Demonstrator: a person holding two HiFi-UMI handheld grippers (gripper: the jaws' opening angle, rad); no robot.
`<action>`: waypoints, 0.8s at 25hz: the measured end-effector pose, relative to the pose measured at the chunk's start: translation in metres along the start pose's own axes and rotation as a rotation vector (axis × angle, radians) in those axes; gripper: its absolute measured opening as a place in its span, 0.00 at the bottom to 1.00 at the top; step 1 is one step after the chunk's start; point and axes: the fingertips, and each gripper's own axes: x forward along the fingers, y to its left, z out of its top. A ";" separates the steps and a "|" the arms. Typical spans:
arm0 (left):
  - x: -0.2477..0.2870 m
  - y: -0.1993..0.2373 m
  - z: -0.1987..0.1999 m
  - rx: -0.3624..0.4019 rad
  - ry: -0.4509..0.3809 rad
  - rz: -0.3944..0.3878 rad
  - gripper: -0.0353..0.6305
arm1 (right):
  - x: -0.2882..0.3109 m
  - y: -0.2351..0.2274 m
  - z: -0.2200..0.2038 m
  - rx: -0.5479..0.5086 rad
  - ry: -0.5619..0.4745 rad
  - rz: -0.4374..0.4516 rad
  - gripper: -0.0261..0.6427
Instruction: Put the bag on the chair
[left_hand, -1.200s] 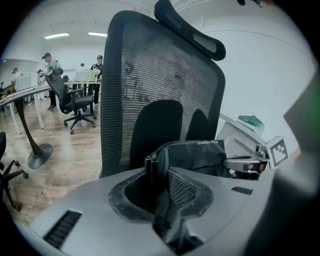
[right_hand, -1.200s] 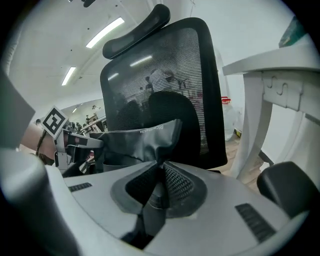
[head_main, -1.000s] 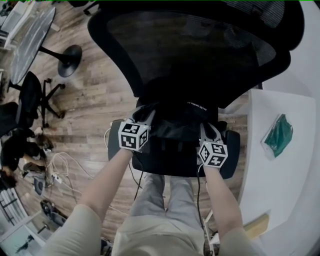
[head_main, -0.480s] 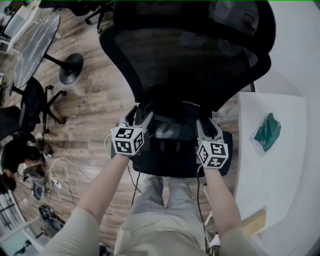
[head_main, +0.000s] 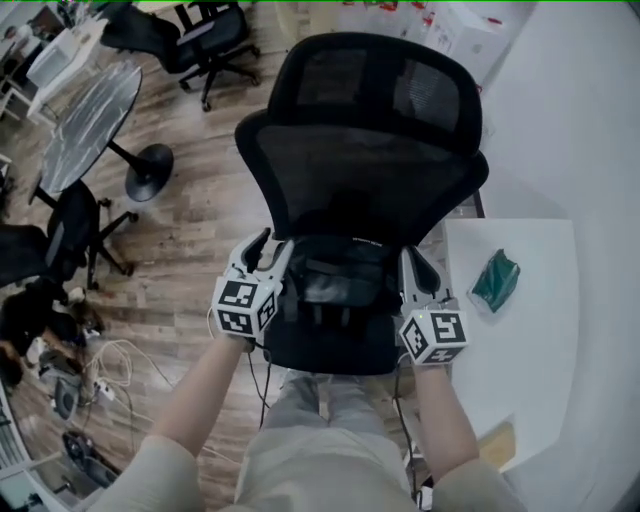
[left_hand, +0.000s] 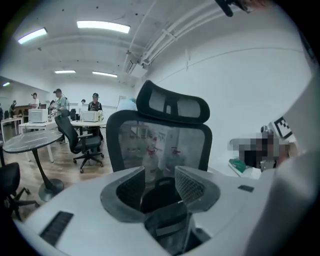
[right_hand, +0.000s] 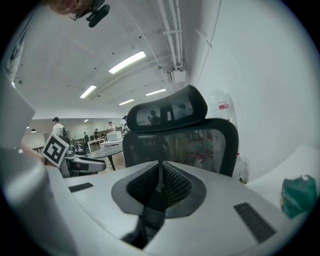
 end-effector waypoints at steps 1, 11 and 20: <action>-0.007 -0.004 0.013 -0.008 -0.016 -0.008 0.34 | -0.005 0.006 0.016 -0.007 -0.014 0.013 0.10; -0.085 -0.027 0.120 0.150 -0.170 -0.011 0.23 | -0.067 0.077 0.143 -0.045 -0.161 0.140 0.08; -0.154 -0.046 0.164 0.158 -0.232 -0.030 0.15 | -0.124 0.138 0.199 -0.177 -0.258 0.170 0.07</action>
